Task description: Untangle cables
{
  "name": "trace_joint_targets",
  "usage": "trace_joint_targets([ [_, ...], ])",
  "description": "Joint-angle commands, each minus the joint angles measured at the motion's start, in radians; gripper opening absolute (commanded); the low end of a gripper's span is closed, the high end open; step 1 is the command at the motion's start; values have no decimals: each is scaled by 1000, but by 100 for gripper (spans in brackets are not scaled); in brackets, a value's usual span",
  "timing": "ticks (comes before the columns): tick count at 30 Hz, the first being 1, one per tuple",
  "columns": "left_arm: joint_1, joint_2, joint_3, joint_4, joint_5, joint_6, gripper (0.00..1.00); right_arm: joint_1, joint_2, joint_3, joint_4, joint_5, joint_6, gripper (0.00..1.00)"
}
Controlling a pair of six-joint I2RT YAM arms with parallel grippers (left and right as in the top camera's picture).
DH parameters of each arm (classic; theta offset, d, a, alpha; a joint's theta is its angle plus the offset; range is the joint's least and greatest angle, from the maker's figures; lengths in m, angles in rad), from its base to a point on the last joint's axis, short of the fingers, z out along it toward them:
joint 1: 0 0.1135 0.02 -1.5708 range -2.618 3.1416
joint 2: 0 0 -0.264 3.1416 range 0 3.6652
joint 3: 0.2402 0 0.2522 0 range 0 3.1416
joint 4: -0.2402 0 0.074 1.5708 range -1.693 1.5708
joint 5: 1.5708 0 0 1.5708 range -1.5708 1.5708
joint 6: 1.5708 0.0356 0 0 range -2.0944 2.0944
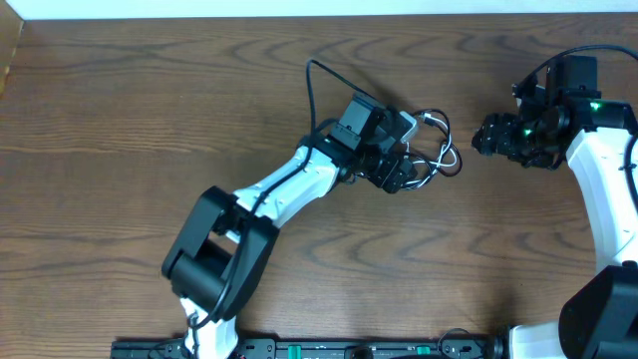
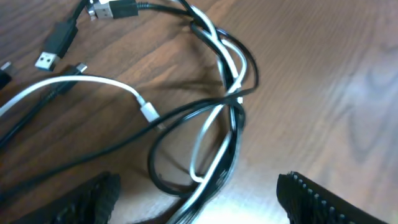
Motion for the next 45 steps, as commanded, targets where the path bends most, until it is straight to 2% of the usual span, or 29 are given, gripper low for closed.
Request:
trace_joint_targets([
  [1, -19, 60, 19, 45, -33, 50, 85, 2, -3, 14, -1, 3, -16, 75],
  [5, -53, 109, 19, 104, -124, 50, 84, 2, -3, 14, -4, 3, -16, 75],
  [8, -81, 128, 19, 123, -240, 50, 77, 2, -3, 14, -4, -14, -16, 79],
  [11, -103, 144, 18, 136, -332, 49, 73, 2, -3, 14, 1, -43, -16, 80],
  [13, -113, 151, 18, 143, -365, 41, 66, 2, -3, 14, 3, -49, -16, 80],
  [15, -114, 151, 18, 148, -381, 18, 51, 3, -3, 14, 2, -50, -16, 80],
  [18, -113, 151, 18, 168, -383, -19, 13, 8, -3, 14, -1, -50, -16, 80],
  [19, -113, 151, 18, 175, -383, -29, 8, 11, -3, 14, -2, -50, -16, 80],
  [25, -109, 106, 18, 180, -383, -138, 7, 33, -3, 13, -5, -77, -16, 80],
  [35, -45, -281, 18, -67, -360, -390, 7, 94, -3, 12, 8, -164, 21, 79],
  [41, 13, -394, 18, -160, -299, -447, 7, 135, -3, 12, 82, -314, 84, 71],
  [45, 37, -397, 18, -189, -298, -491, 7, 187, -3, 12, 143, -365, 122, 71],
])
